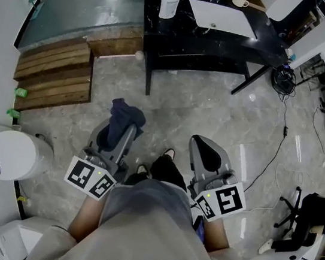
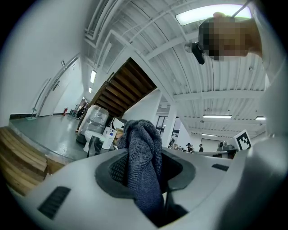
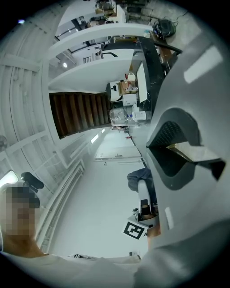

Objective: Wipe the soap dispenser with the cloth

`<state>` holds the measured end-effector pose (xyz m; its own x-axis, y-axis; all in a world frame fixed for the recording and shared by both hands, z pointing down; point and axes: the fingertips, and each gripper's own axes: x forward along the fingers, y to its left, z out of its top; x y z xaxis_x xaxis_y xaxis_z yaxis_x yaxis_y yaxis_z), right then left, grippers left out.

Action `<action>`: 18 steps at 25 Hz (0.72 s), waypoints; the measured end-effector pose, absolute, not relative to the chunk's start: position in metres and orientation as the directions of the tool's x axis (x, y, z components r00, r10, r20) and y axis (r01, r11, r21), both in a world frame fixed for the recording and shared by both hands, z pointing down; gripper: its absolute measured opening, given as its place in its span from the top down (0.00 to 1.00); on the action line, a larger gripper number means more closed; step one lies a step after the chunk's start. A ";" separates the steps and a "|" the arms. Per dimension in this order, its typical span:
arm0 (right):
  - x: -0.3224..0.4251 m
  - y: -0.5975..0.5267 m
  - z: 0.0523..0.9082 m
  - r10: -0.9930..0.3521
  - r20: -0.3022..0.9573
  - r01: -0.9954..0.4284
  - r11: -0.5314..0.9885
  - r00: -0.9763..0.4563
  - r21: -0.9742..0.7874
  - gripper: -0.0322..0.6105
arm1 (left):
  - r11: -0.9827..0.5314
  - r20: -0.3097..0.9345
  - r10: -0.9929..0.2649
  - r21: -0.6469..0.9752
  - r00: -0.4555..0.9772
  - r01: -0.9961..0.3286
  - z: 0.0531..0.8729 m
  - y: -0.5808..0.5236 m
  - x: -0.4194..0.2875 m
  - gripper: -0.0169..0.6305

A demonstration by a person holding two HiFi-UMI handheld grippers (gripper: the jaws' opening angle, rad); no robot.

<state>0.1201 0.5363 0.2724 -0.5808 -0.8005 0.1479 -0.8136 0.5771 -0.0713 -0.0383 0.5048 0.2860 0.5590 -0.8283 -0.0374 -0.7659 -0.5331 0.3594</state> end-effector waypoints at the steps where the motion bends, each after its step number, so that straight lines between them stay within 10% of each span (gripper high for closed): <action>1: 0.120 0.536 0.273 -0.798 0.147 -0.811 0.581 -0.585 -0.073 0.95 | -0.532 -0.036 -0.828 0.361 0.559 -0.766 0.287 0.503 -0.038 0.76; 18: 0.131 0.447 0.297 -0.767 0.211 -0.795 0.598 -0.606 -0.106 0.95 | -0.527 0.023 -0.815 0.388 0.580 -0.756 0.310 0.409 -0.022 0.76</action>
